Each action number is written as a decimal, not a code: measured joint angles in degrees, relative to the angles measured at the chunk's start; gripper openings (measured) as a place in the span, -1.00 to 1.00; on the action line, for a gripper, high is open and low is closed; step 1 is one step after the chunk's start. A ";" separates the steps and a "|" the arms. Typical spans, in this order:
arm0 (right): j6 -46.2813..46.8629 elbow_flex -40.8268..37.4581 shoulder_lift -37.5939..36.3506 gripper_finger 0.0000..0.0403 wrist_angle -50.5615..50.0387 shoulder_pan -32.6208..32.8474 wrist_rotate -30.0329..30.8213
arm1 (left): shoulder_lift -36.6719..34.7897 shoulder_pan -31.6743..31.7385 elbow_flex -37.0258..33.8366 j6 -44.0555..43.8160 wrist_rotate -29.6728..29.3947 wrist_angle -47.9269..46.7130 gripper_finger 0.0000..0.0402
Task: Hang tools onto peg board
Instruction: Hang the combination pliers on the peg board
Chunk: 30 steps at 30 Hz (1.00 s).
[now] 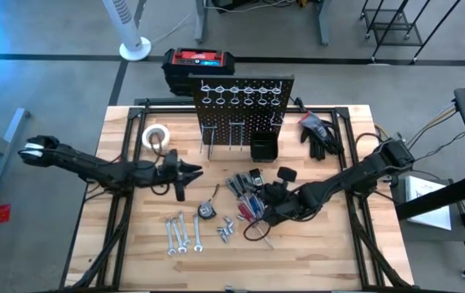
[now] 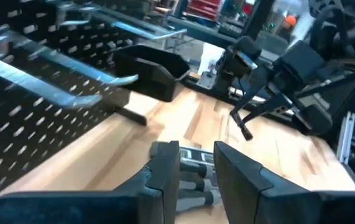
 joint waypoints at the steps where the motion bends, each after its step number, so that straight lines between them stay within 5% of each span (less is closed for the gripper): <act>1: -0.36 0.56 0.80 -0.79 -0.03 0.00 0.39 | 1.94 -0.02 1.26 1.33 1.14 0.44 -0.55; 12: -4.10 5.46 6.13 -0.79 -0.17 0.00 4.24 | 21.16 0.45 20.13 2.77 6.92 -10.86 0.03; 17: -4.98 5.59 6.14 -0.79 -0.36 0.02 5.80 | 25.59 2.16 25.68 2.77 16.65 -11.98 0.25; 25: -6.60 5.94 6.10 -0.79 -0.14 0.17 8.09 | 31.78 5.91 33.62 2.30 17.87 -25.51 0.24; 30: -6.95 5.94 6.08 -0.79 -0.21 0.39 8.80 | 33.18 6.80 35.22 3.11 19.91 -25.77 0.12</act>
